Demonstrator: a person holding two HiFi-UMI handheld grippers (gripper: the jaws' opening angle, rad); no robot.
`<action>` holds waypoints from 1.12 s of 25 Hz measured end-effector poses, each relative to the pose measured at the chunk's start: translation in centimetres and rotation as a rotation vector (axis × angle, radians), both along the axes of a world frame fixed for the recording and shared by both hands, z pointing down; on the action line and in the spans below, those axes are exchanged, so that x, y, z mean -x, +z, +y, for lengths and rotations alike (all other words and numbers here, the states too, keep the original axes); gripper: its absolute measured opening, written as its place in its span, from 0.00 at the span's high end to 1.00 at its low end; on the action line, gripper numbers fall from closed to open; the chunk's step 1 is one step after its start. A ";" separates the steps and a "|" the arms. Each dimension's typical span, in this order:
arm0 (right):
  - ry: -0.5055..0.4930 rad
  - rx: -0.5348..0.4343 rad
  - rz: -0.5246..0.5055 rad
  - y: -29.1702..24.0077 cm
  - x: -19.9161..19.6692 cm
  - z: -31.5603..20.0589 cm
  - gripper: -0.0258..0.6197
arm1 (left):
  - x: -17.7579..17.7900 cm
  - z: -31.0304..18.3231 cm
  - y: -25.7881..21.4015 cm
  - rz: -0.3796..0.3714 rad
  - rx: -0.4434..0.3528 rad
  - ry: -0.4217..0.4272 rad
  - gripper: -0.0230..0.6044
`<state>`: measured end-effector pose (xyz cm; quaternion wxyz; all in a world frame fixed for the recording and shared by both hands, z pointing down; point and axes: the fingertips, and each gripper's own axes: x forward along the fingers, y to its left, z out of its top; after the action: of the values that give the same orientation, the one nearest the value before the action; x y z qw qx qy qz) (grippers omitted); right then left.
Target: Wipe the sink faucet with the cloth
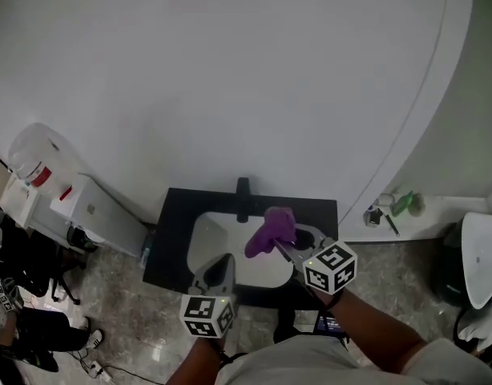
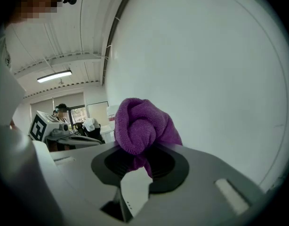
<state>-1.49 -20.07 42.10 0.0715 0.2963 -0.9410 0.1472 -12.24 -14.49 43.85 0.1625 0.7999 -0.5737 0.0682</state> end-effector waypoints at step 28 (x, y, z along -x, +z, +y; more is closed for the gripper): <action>0.023 0.166 0.116 19.6 9.4 -26.5 0.83 | 3.8 -15.9 13.1 0.020 0.156 0.070 0.96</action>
<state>-10.90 -46.59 61.70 0.1484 0.3082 -0.9164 0.2081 -16.02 -30.41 56.93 0.2276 0.8049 -0.5367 0.1105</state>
